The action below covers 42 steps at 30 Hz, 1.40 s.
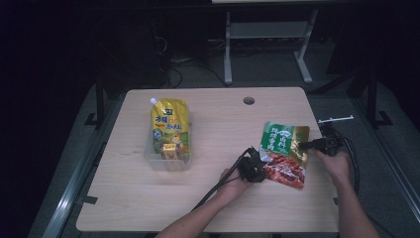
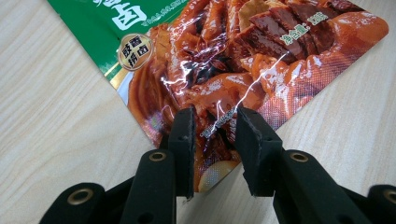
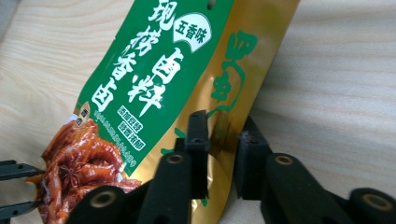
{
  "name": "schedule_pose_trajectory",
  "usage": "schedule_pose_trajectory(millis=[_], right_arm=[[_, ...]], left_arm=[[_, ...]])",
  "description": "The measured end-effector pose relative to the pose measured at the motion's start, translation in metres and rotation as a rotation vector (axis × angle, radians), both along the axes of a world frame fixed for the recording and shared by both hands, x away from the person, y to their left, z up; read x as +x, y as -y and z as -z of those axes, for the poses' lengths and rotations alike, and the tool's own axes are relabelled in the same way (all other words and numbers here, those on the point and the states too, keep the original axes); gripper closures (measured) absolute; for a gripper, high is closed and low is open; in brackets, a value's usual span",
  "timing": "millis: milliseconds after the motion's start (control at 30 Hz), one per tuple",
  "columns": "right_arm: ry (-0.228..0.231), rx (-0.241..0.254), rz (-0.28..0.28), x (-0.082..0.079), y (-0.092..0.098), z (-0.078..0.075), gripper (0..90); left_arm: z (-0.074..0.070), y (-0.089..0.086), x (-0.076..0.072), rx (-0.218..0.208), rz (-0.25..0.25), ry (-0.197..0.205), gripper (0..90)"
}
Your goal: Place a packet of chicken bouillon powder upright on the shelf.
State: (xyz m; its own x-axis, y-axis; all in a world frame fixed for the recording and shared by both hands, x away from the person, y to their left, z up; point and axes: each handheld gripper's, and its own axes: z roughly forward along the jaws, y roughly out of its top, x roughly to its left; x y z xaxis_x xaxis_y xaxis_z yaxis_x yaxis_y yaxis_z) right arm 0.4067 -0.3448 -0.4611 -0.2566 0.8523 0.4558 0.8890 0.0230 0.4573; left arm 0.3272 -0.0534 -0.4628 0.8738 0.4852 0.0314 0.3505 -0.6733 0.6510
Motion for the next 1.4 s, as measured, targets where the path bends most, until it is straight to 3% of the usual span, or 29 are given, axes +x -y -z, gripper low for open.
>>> schedule_pose_trajectory(millis=[133,333,633,967,1400], right_arm=[[0.018,0.004,-0.003,0.0,-0.002,-0.003,89.4],[0.036,-0.012,-0.011,-0.004,-0.006,-0.012,90.0],[0.08,-0.009,-0.04,-0.01,-0.014,-0.028,90.0],[0.142,-0.028,-0.072,-0.017,-0.028,-0.061,90.0],[0.228,-0.037,-0.119,-0.029,-0.045,-0.102,90.0]], left_arm=[[0.0,0.0,-0.001,0.001,-0.001,0.005,67.3],[-0.001,0.0,-0.001,0.013,-0.002,0.03,62.8],[-0.007,-0.006,-0.004,-0.014,-0.002,0.038,58.8],[-0.016,-0.016,-0.009,-0.046,0.003,0.029,52.9],[-0.026,-0.037,-0.016,-0.09,-0.003,0.053,45.7]])
